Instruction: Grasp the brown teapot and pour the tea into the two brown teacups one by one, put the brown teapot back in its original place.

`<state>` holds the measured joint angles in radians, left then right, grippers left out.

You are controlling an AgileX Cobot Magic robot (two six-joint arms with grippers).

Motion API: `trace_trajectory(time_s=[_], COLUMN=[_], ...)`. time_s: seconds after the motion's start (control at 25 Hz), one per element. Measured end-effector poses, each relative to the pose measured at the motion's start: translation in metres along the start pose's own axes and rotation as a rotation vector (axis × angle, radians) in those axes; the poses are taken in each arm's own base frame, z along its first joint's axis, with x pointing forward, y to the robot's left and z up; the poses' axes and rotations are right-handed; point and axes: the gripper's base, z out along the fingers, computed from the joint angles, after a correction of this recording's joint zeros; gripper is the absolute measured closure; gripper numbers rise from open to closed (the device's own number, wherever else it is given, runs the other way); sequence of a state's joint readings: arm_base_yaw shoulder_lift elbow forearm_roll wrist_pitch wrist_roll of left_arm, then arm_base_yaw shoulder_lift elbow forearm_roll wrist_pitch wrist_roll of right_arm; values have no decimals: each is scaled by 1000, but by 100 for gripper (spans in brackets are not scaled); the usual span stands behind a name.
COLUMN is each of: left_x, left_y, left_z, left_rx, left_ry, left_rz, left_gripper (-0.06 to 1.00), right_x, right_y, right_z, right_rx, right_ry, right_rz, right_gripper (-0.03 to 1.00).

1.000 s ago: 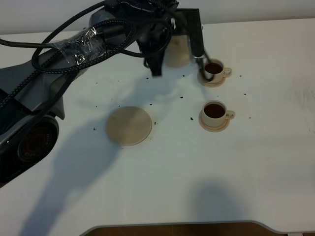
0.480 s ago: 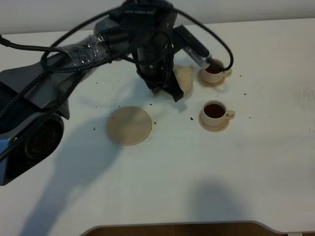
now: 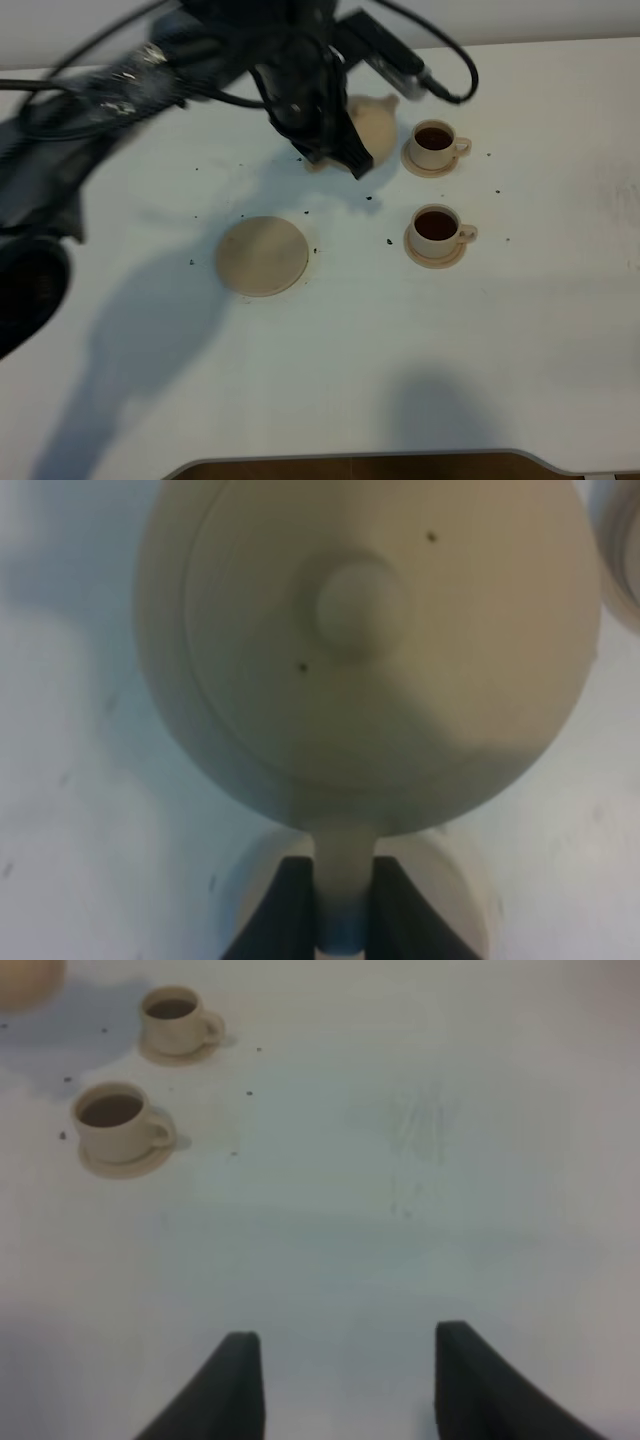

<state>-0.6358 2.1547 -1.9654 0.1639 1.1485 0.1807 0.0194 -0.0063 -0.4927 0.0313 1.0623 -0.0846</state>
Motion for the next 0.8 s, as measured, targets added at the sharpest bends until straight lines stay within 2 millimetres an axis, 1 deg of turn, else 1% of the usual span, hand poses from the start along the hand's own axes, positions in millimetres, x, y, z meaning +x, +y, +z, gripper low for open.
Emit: trace_trajectory(time_s=[0.04,0.12,0.2,0.32,0.4,0.52,0.6,0.68,0.8], left_x=[4,11,24,51,71,100,116,129,142], left_y=[1,3,2,-4,-10,-18,-23,-25,-26], left_z=[-10,-22,-25,-29,-23,-15,-4,10,27], left_rx=[-7,-23,-27,-23,-21,-26,-36,-52,-53], left_ry=[13,13,41,77,78,32,26,31,20], left_rz=[-5,-12,-21,-71,-127,-234,-313,-393,-466], left_gripper=[83,83,83,83,83,83,83,83,83], right_x=[0,0,0,0,0,0,0,0,0], right_y=[0,0,0,0,0,0,0,0,0], right_z=[0,0,0,0,0,0,0,0,0], right_rx=[0,0,0,0,0,0,0,0,0], right_ry=[0,0,0,0,0,0,0,0,0], right_rz=[0,0,0,0,0,0,0,0,0], right_gripper=[55,55,55,55,55,55,55,55,55])
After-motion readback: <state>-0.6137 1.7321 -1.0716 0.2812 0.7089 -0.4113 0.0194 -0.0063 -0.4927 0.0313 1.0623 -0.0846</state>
